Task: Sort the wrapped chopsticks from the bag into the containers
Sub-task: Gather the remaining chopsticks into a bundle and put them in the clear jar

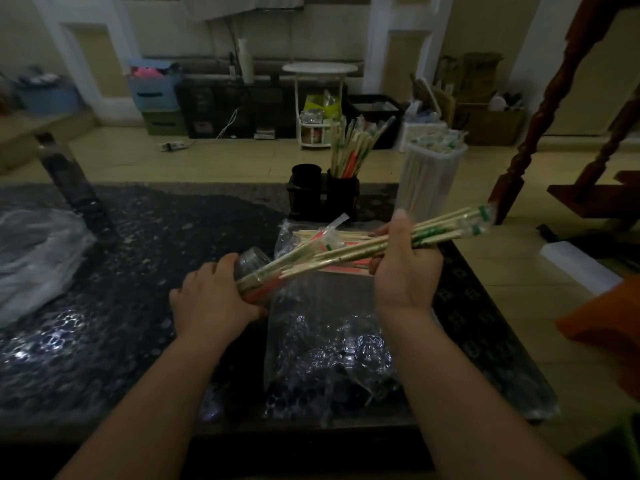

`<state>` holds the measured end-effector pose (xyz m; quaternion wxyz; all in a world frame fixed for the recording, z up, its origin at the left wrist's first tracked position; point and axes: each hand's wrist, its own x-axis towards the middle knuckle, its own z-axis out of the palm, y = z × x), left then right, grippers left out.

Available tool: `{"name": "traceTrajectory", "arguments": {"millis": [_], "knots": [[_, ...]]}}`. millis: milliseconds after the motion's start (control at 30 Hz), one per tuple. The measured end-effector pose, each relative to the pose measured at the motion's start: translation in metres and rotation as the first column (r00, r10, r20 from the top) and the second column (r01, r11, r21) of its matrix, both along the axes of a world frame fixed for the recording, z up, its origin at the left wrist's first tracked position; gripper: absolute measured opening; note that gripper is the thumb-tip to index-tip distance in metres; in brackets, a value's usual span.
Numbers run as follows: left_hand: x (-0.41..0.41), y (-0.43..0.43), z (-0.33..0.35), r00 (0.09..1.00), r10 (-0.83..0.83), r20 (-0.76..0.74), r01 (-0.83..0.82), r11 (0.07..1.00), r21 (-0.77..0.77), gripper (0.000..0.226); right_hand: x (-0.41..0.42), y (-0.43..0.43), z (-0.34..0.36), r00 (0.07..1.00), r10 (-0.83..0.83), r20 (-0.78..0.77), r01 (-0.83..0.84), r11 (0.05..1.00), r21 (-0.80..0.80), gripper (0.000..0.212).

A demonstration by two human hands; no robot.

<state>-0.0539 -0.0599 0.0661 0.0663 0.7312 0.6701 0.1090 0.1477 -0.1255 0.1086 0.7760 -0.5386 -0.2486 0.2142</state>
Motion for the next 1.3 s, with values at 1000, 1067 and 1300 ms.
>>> {"name": "traceTrajectory", "arguments": {"millis": [1000, 1067, 1300], "knots": [[0.006, 0.000, -0.005, 0.995, -0.102, 0.014, 0.101, 0.993, 0.061, 0.098, -0.003, 0.010, -0.014, 0.934, 0.347, -0.089, -0.358, 0.916, -0.181, 0.017], [0.005, 0.000, -0.005, 0.996, -0.086, 0.007, 0.086, 0.995, 0.055, 0.098, -0.004, 0.011, -0.010, 0.920, 0.333, -0.208, -0.363, 0.923, -0.125, 0.013], [0.005, 0.000, -0.005, 0.997, -0.072, 0.004, 0.072, 0.995, 0.068, 0.101, 0.001, 0.015, -0.027, 0.946, 0.299, 0.124, -0.223, 0.878, -0.423, 0.016]]}}
